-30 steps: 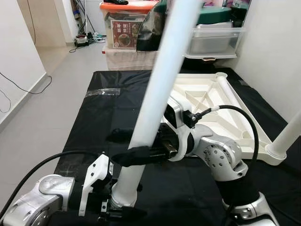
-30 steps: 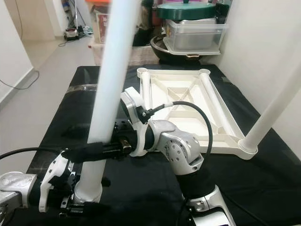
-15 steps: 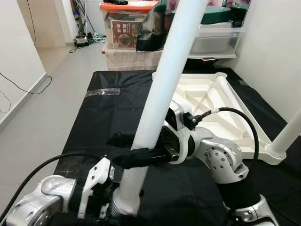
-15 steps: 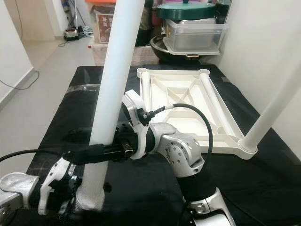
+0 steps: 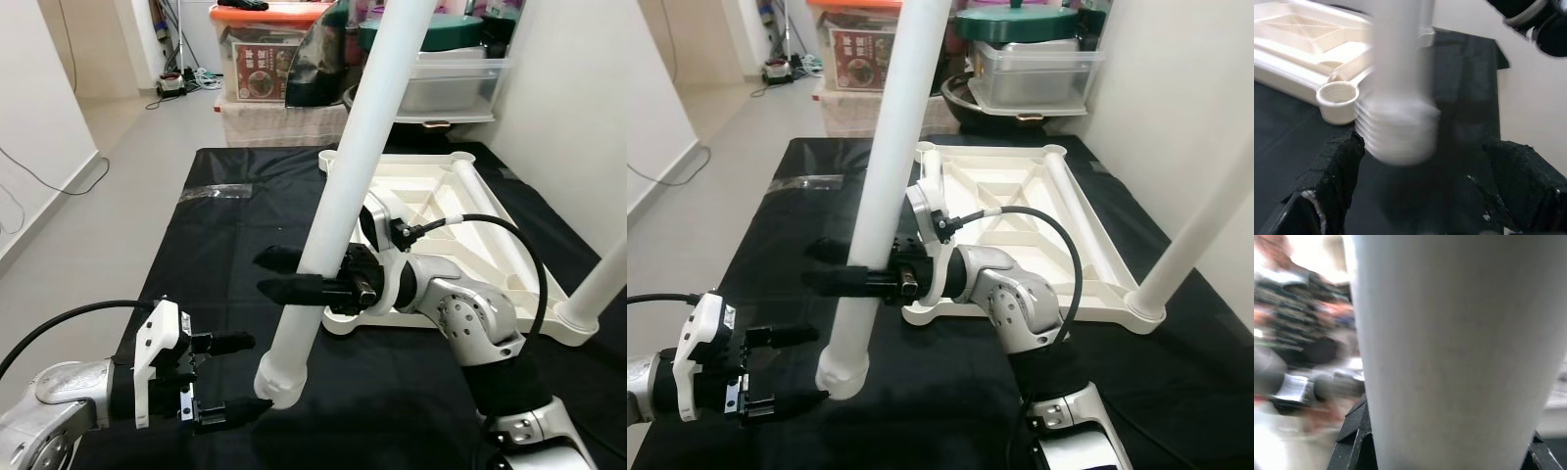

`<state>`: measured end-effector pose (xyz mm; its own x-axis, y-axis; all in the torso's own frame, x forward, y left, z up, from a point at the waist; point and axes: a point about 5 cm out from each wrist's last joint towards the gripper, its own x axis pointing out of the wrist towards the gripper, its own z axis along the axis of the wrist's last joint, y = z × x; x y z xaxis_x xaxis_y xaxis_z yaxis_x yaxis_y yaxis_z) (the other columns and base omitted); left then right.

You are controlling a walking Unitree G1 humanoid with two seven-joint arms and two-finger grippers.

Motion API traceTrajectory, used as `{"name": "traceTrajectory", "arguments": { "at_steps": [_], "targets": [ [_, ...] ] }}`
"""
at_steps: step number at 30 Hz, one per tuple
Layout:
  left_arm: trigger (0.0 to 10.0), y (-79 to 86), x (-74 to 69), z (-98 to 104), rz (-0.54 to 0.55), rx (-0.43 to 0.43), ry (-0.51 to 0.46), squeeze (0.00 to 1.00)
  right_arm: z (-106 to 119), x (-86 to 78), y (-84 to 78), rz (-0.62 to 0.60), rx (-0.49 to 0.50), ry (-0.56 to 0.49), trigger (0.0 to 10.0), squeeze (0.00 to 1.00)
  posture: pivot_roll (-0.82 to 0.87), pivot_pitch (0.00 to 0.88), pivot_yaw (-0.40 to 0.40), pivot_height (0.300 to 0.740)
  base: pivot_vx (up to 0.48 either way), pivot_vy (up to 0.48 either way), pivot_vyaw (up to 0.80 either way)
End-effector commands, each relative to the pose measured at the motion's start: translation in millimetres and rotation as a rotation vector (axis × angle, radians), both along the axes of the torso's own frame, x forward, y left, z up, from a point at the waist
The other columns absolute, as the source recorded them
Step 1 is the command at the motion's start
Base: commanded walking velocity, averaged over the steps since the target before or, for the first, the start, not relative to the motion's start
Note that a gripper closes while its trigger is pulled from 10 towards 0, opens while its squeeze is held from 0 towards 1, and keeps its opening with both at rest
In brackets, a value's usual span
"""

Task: Building children table

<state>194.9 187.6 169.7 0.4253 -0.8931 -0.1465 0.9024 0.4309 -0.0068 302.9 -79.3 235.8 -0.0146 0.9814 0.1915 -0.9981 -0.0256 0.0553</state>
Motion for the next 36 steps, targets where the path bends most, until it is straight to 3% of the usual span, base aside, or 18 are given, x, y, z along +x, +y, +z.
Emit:
{"name": "traceTrajectory", "arguments": {
  "at_steps": [1,4,5,6,7,8,9,10,11,12,18,23,25,36],
  "targets": [
    [10.0,5.7,-9.3,2,0.083,-0.022,-0.024,0.00,-3,14.2,-16.8,-0.159,-0.049,-0.055,0.0,0.00,0.02,0.000,-0.037,0.740,0.000,0.000,0.00],
    [10.0,15.5,-9.4,3,0.230,-0.056,-0.062,0.00,-4,23.1,-21.7,-0.268,-0.087,-0.084,0.0,0.00,0.03,0.000,-0.043,0.740,0.000,0.000,0.00],
    [10.0,15.5,-9.4,3,0.230,-0.056,-0.062,0.00,-4,23.1,-21.7,-0.268,-0.087,-0.084,0.0,0.00,0.03,0.000,-0.043,0.740,0.000,0.000,0.00],
    [10.0,24.6,-4.5,0,0.334,-0.059,-0.061,0.00,-3,27.9,-23.0,-0.325,-0.101,-0.115,0.0,0.00,0.03,0.000,-0.052,0.740,0.000,0.000,0.00],
    [10.0,40.4,4.9,-11,0.515,-0.028,-0.026,0.00,-4,34.9,-24.4,-0.421,-0.152,-0.187,0.0,0.00,0.03,0.000,-0.052,0.740,0.000,0.000,0.00],
    [10.0,40.4,4.9,-11,0.515,-0.028,-0.026,0.00,-4,34.9,-24.4,-0.421,-0.152,-0.187,0.0,0.00,0.03,0.000,-0.052,0.740,0.000,0.000,0.00],
    [10.0,53.3,10.7,-22,0.659,0.017,0.000,0.00,-4,39.2,-25.2,-0.480,-0.188,-0.234,0.0,0.00,0.03,0.000,-0.052,0.740,0.000,0.000,0.00],
    [10.0,53.3,10.7,-22,0.659,0.017,0.000,0.00,-4,39.2,-25.2,-0.480,-0.188,-0.234,0.0,0.00,0.03,0.000,-0.052,0.740,0.000,0.000,0.00],
    [10.0,62.6,13.8,-32,0.790,0.062,0.008,0.00,-2,42.9,-25.5,-0.536,-0.206,-0.265,0.0,0.00,0.04,0.000,-0.061,0.740,0.000,0.000,0.00],
    [10.0,64.6,15.2,-38,0.881,0.049,0.024,0.00,-1,44.9,-25.2,-0.571,-0.218,-0.280,0.0,0.00,0.04,0.000,-0.062,0.740,0.000,0.000,0.00],
    [10.0,50.1,16.4,-39,0.954,-0.037,0.013,0.00,-4,45.5,-20.3,-0.604,-0.226,-0.312,0.0,0.00,0.04,0.000,-0.063,0.740,0.000,0.000,0.00],
    [10.0,39.7,19.6,-44,0.975,-0.053,0.031,0.00,-19,37.9,-12.9,-0.560,-0.249,-0.339,0.0,0.00,0.04,0.000,-0.061,0.740,0.000,0.000,0.00],
    [10.0,37.8,22.1,-45,0.992,-0.067,0.038,0.00,-30,32.6,-10.5,-0.522,-0.302,-0.383,0.0,0.00,0.03,0.000,-0.057,0.740,0.000,0.000,0.00],
    [10.0,32.1,28.0,-50,1.019,-0.069,0.051,0.00,-40,28.8,-21.7,-0.497,-0.392,-0.428,0.0,0.00,0.01,0.000,-0.050,0.740,0.000,0.000,0.00]
  ]
}}
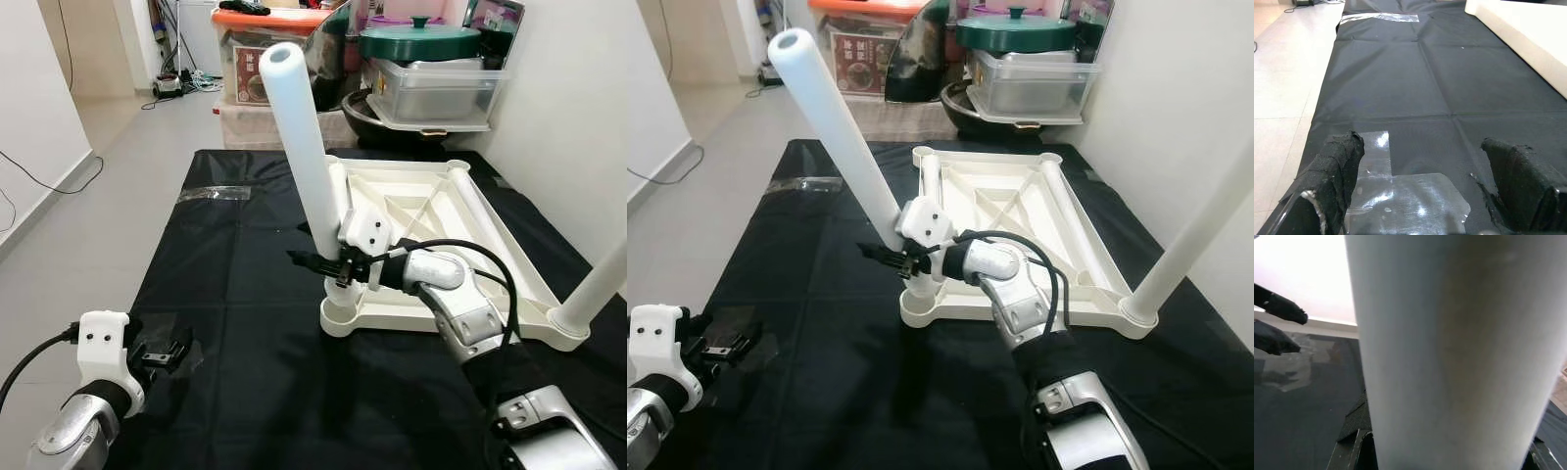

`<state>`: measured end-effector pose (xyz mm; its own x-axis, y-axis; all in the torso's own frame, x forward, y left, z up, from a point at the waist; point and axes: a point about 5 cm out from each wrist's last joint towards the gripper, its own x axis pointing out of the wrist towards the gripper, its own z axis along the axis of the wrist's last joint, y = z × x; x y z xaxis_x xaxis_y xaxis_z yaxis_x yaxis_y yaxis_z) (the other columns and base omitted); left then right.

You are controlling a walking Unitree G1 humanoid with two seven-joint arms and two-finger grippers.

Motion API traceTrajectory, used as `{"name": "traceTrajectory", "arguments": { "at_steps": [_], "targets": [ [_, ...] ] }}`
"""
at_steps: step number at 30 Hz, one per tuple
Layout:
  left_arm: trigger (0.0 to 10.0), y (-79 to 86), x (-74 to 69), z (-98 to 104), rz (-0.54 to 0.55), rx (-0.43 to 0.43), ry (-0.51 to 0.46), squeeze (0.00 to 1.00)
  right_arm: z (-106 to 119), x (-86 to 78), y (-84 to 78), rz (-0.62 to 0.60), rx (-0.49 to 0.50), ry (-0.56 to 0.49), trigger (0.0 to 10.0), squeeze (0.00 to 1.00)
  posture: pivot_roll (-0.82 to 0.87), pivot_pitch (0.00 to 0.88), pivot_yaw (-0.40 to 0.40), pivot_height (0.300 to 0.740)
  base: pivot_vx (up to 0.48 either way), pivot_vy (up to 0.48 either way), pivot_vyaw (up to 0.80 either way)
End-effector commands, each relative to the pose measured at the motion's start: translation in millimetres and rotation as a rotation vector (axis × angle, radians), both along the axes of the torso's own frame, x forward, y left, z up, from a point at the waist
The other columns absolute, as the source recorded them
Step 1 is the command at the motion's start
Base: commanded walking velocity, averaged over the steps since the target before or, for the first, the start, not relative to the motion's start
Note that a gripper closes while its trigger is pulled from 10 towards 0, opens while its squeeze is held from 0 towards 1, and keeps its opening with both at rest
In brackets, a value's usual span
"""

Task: Building children table

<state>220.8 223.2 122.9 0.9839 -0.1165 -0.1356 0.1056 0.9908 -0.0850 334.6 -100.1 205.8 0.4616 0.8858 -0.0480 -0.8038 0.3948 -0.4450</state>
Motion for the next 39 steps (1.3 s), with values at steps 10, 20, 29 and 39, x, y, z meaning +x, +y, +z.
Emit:
{"name": "traceTrajectory", "arguments": {
  "at_steps": [10,20,29,39],
  "targets": [
    [10.0,-4.4,6.0,-7,0.016,-0.001,0.023,0.00,-18,-12.8,8.3,0.042,-0.004,0.059,0.0,0.00,0.01,0.000,-0.052,0.740,0.000,0.000,0.00],
    [10.0,0.8,6.3,-7,0.048,-0.003,0.025,0.00,-31,-15.7,15.6,0.071,0.020,0.165,0.0,0.00,0.03,0.000,-0.064,0.740,0.000,0.000,0.00],
    [10.0,3.1,6.8,-9,0.082,-0.029,0.035,0.00,-33,-8.6,14.7,0.097,0.088,0.306,0.0,0.00,0.03,0.000,-0.070,0.740,0.000,0.000,0.00],
    [10.0,13.5,5.1,-12,0.144,-0.034,0.054,0.00,-44,-2.9,22.7,0.071,0.121,0.398,0.0,0.00,0.05,0.000,-0.085,0.740,0.000,0.000,0.00]
  ]
}}
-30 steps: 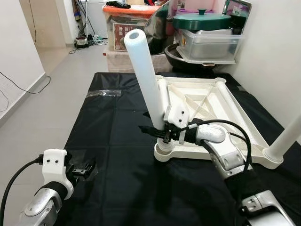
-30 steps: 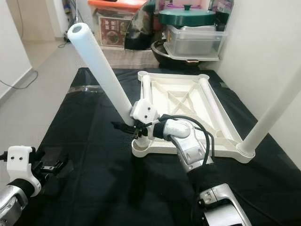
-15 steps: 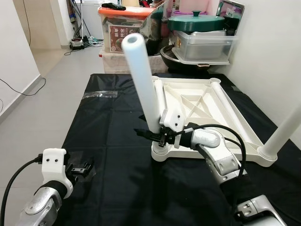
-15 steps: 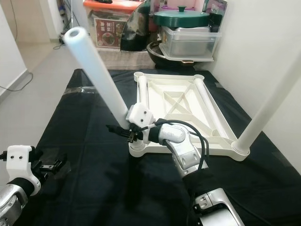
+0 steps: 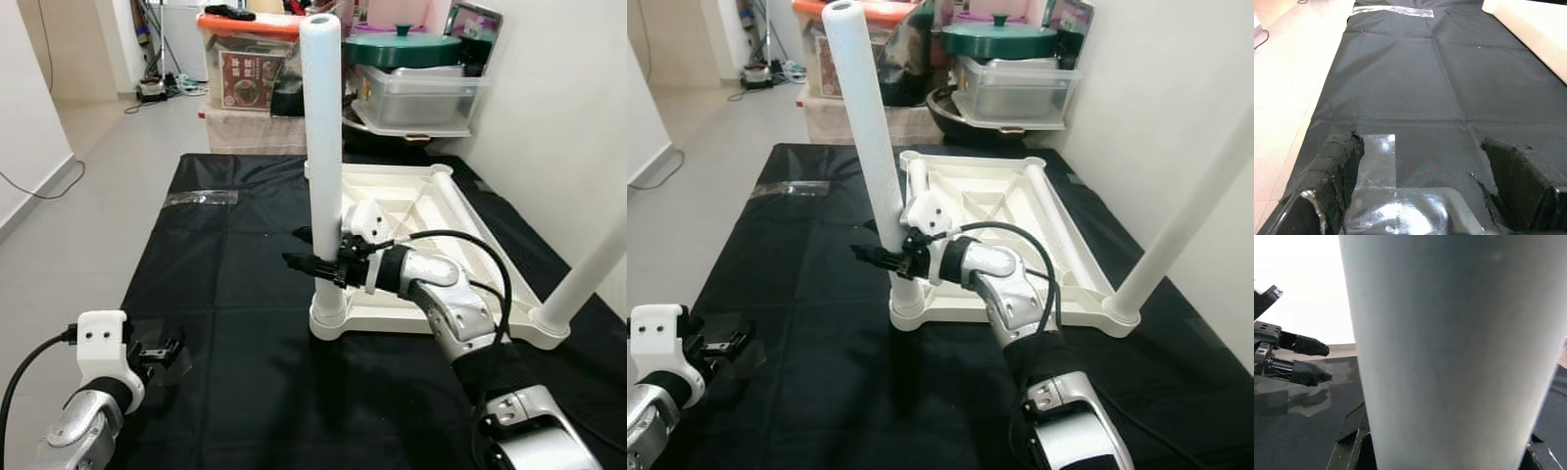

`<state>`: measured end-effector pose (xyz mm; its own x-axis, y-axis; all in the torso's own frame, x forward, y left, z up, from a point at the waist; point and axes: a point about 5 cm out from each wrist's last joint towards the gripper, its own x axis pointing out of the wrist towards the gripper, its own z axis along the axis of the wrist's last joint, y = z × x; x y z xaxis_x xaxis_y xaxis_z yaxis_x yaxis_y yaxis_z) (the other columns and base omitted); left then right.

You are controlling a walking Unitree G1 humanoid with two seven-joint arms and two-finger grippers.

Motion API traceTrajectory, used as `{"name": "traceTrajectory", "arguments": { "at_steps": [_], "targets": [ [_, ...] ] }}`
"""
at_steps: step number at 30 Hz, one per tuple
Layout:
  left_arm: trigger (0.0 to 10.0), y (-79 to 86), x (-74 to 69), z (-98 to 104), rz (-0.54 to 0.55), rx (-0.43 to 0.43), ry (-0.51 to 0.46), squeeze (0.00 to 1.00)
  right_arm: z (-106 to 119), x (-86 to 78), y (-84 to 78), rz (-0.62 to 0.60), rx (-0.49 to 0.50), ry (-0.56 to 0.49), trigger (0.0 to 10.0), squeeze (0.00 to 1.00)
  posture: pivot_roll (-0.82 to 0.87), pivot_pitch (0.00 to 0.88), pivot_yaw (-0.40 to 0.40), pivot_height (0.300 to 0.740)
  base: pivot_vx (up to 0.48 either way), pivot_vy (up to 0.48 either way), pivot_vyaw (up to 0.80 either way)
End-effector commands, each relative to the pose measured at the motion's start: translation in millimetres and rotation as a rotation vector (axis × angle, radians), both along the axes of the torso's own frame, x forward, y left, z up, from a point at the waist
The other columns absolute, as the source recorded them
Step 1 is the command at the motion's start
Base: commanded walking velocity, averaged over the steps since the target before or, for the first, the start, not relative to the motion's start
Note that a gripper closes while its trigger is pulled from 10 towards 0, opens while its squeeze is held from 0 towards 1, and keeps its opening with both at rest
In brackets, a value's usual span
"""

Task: Building children table

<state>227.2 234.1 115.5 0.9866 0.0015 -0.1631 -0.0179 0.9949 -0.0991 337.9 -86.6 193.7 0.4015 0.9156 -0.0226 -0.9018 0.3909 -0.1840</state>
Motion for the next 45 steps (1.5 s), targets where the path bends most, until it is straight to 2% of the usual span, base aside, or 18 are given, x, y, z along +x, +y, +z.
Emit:
{"name": "traceTrajectory", "arguments": {
  "at_steps": [1,5,7,8,11,12,13,15,19,26,28,30,32,33,37,38,42,45],
  "targets": [
    [10.0,3.2,-1.6,-5,0.026,-0.024,0.025,0.00,-33,-5.8,9.3,0.019,-0.021,0.162,0.0,0.00,0.05,0.000,-0.085,0.740,0.000,0.000,0.00],
    [10.0,4.8,-1.6,-6,0.035,-0.026,0.027,0.00,-32,-3.1,10.6,-0.029,0.010,0.196,0.0,0.00,0.05,0.000,-0.085,0.740,0.000,0.000,0.00],
    [10.0,5.5,-1.1,-6,0.037,-0.027,0.026,0.00,-32,8.9,9.8,-0.203,0.030,0.228,0.0,0.00,0.05,0.000,-0.085,0.740,0.000,0.000,0.00],
    [10.0,5.5,-1.1,-6,0.037,-0.027,0.026,0.00,-32,8.9,9.8,-0.203,0.030,0.228,0.0,0.00,0.05,0.000,-0.085,0.740,0.000,0.000,0.00],
    [10.0,6.2,-0.3,-5,0.044,-0.027,0.023,0.00,-36,27.5,-0.1,-0.561,0.062,0.293,0.0,0.00,0.05,0.000,-0.088,0.740,0.000,0.000,0.00],
    [10.0,6.2,-0.3,-5,0.044,-0.027,0.023,0.00,-36,27.5,-0.1,-0.561,0.062,0.293,0.0,0.00,0.05,0.000,-0.088,0.740,0.000,0.000,0.00],
    [10.0,6.4,-0.1,-6,0.050,-0.029,0.022,0.00,-40,30.5,-8.3,-0.723,0.111,0.353,0.0,0.00,0.05,0.000,-0.088,0.740,0.000,0.000,0.00],
    [10.0,6.4,-0.1,-6,0.050,-0.029,0.022,0.00,-40,30.5,-8.3,-0.723,0.111,0.353,0.0,0.00,0.05,0.000,-0.088,0.740,0.000,0.000,0.00],
    [10.0,7.8,-2.5,-7,0.053,-0.021,0.033,0.00,-42,14.4,-21.8,-0.901,0.182,0.300,0.0,0.00,0.05,0.000,-0.080,0.740,0.000,0.000,0.00],
    [10.0,11.2,-2.9,-9,0.060,-0.012,0.041,0.00,-39,3.4,-25.2,-0.924,0.205,0.238,0.0,0.00,0.04,0.000,-0.074,0.740,0.000,0.000,0.00],
    [10.0,8.5,0.5,-10,0.058,-0.010,0.041,0.00,-39,2.6,-35.2,-1.043,0.183,0.178,0.0,0.00,0.04,0.000,-0.074,0.740,0.000,0.000,0.00],
    [10.0,7.5,1.3,-10,0.057,-0.009,0.040,0.00,-37,2.1,-32.9,-1.016,0.193,0.162,0.0,0.00,0.04,0.000,-0.074,0.740,0.000,0.000,0.00],
    [10.0,6.9,2.5,-10,0.055,-0.014,0.041,0.00,-35,-5.0,-13.1,-0.776,0.212,0.166,0.0,0.00,0.03,0.000,-0.070,0.740,0.000,0.000,0.00],
    [10.0,6.9,2.5,-10,0.055,-0.014,0.041,0.00,-35,-5.0,-13.1,-0.776,0.212,0.166,0.0,0.00,0.03,0.000,-0.070,0.740,0.000,0.000,0.00],
    [10.0,6.1,4.5,-11,0.048,-0.025,0.044,0.00,-35,-20.0,5.9,-0.432,0.204,0.213,0.0,0.00,0.03,0.000,-0.065,0.740,0.000,0.000,0.00],
    [10.0,5.2,5.7,-10,0.040,-0.029,0.043,0.00,-37,-25.2,7.9,-0.306,0.171,0.223,0.0,0.00,0.03,0.000,-0.065,0.740,0.000,0.000,0.00],
    [10.0,1.3,9.4,-10,0.017,-0.036,0.036,0.00,-38,-36.2,4.9,-0.072,0.099,0.225,0.0,0.00,0.02,0.000,-0.065,0.740,0.000,0.000,0.00],
    [10.0,-0.2,10.5,-9,0.010,-0.038,0.036,0.00,-39,-38.4,2.7,-0.024,0.078,0.233,0.0,0.00,0.02,0.000,-0.067,0.740,0.000,0.000,0.00]
  ]
}}
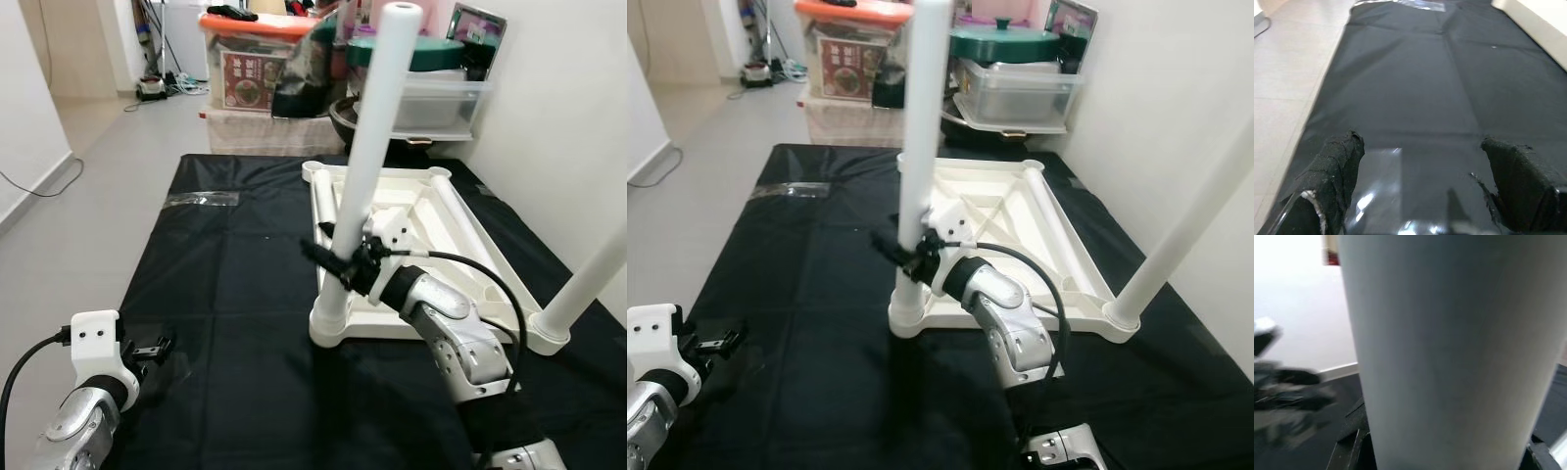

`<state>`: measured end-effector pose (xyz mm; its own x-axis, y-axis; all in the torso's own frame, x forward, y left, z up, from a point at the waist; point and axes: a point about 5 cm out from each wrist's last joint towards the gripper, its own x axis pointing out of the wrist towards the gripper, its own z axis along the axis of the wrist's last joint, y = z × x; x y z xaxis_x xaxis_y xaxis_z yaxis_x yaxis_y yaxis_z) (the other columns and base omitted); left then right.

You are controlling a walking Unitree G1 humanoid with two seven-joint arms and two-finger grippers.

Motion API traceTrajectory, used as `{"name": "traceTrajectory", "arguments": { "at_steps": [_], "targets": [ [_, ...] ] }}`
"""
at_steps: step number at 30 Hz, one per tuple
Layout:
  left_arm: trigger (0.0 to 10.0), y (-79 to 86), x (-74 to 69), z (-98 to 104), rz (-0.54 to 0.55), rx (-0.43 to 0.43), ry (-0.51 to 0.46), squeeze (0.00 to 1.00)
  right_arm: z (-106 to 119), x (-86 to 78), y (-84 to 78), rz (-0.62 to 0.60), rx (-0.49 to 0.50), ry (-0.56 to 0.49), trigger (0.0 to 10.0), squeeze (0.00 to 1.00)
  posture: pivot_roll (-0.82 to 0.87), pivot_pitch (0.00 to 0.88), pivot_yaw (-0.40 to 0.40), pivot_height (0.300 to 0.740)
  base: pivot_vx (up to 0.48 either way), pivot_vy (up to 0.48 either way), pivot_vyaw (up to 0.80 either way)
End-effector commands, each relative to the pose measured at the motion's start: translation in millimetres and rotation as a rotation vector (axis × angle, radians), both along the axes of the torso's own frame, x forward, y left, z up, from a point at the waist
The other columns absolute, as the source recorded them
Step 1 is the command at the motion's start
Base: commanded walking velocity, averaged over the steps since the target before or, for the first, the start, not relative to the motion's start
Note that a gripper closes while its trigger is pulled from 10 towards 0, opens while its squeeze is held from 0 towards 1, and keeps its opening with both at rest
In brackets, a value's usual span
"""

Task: Building children table

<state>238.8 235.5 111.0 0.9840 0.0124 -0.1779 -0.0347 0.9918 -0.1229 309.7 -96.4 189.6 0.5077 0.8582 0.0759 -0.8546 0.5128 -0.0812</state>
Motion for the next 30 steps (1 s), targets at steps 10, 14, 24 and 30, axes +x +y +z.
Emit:
{"name": "traceTrajectory", "arguments": {
  "at_steps": [10,14,24,30],
  "targets": [
    [10.0,-6.7,-1.5,-6,-0.031,-0.031,0.024,0.00,-15,-37.3,0.2,0.518,-0.025,0.202,0.0,0.00,0.02,0.000,-0.071,0.740,0.000,0.000,0.00],
    [10.0,-7.8,-2.3,-7,-0.042,-0.031,0.031,0.00,-17,-40.9,2.3,0.547,-0.084,0.159,0.0,0.00,0.02,0.000,-0.069,0.740,0.000,0.000,0.00],
    [10.0,-7.7,-3.8,-11,-0.054,-0.024,0.050,0.00,-12,-37.5,10.9,0.560,-0.159,0.017,0.0,0.00,0.03,0.000,-0.071,0.740,0.000,0.000,0.00],
    [10.0,-9.0,-5.9,-14,-0.054,-0.031,0.063,0.00,-16,-41.7,11.4,0.553,-0.158,0.038,0.0,0.00,0.03,0.000,-0.067,0.740,0.000,0.000,0.00]
  ]
}}
